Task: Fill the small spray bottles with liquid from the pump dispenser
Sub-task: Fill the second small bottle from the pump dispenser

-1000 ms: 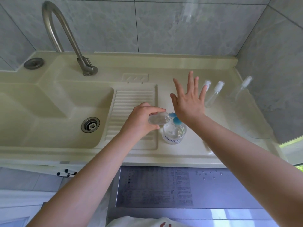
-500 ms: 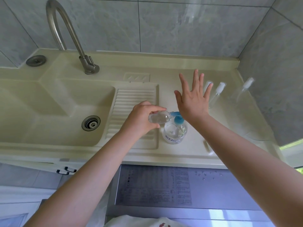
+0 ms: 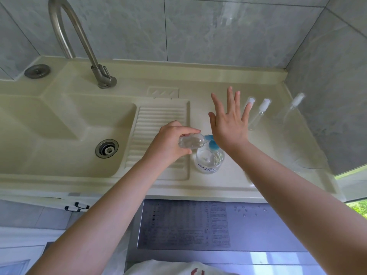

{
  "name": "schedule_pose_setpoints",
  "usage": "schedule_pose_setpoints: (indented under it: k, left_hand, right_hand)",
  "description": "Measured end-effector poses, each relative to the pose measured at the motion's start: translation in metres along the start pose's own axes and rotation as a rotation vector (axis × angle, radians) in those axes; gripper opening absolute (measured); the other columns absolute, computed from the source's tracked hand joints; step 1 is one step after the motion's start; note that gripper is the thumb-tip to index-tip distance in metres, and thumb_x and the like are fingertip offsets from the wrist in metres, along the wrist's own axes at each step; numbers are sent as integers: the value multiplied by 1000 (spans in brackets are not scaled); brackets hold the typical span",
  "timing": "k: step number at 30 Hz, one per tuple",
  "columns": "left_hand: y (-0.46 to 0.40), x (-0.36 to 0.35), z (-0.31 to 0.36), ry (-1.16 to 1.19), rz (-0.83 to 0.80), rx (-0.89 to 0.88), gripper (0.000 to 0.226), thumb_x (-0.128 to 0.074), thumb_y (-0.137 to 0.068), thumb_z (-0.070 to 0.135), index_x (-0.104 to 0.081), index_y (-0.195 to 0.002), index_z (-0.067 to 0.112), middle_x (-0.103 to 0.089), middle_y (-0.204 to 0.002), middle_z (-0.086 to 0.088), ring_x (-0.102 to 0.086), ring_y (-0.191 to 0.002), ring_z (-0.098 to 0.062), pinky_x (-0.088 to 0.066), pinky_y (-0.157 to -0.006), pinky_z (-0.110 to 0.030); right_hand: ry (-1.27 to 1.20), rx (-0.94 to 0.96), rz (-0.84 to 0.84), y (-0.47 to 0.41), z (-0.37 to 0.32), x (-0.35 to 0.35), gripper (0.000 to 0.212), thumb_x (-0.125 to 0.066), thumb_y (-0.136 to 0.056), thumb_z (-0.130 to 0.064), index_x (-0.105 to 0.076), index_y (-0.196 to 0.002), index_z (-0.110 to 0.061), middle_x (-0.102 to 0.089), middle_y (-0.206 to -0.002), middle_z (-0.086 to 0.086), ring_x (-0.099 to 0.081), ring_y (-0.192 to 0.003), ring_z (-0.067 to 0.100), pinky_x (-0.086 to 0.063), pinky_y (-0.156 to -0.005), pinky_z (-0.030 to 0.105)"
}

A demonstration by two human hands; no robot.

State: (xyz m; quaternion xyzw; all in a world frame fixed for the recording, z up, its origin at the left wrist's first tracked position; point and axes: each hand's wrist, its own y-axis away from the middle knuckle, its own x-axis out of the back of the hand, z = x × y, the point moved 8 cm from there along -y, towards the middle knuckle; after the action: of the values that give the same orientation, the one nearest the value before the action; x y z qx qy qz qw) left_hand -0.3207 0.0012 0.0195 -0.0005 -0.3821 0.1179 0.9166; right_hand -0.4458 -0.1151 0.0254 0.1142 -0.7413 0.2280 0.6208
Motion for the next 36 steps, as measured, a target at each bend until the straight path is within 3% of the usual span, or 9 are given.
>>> schedule_pose_setpoints:
  k: [9,15,20,26,29,34,36]
  left_hand:
    - [0,0,2,-7,17,-8,65,-90,-63,11,-69,-119,36,-55,-96,11,-56,-90,2,-45,-92,-18]
    - [-1,-2,0,-44,0,17,64,-89,-64,10,-69,-119,37,-55,-97,8,-57,-93,-5,-46,-89,-21]
    - [1,0,1,-19,9,3,65,-89,-63,10,-69,-119,36,-56,-97,8,-54,-88,5,-43,-89,-15]
    - [1,-1,0,-20,-1,14,64,-89,-65,9,-69,-120,36,-53,-95,14,-55,-90,5,-44,-90,-16]
    - [2,-3,-1,-31,-10,9,65,-89,-65,10,-68,-121,36,-56,-100,10,-58,-96,-4,-46,-93,-20]
    - [2,0,-1,-20,13,5,65,-89,-64,9,-69,-120,34,-57,-98,6,-56,-90,-3,-36,-83,-2]
    - [1,0,-1,-15,11,7,65,-89,-64,9,-69,-120,34,-57,-99,6,-56,-89,-3,-36,-83,-1]
  right_hand:
    - [34,3,51,-2,4,11,60,-29,-106,-44,-7,-160,-30,11,-166,16,13,-153,36,6,-119,63]
    - [-47,-58,-40,4,2,-10,60,-35,-105,-36,-11,-160,-32,6,-167,14,12,-153,38,7,-120,62]
    - [-71,-44,25,-3,1,10,64,-36,-105,-46,-7,-160,-31,7,-167,15,12,-153,38,7,-120,62]
    - [-25,-14,-4,3,-1,0,67,-46,-103,-34,-9,-160,-33,6,-168,13,12,-153,38,8,-120,62]
    - [-10,24,64,5,-7,6,69,-50,-102,-34,-12,-160,-32,1,-168,10,9,-153,37,8,-119,60]
    - [47,43,163,3,-4,23,74,-55,-100,-34,-12,-160,-30,-1,-168,12,7,-154,38,5,-120,63]
    - [72,36,158,4,-3,18,75,-58,-98,-29,-14,-159,-31,-4,-168,12,4,-153,39,1,-120,65]
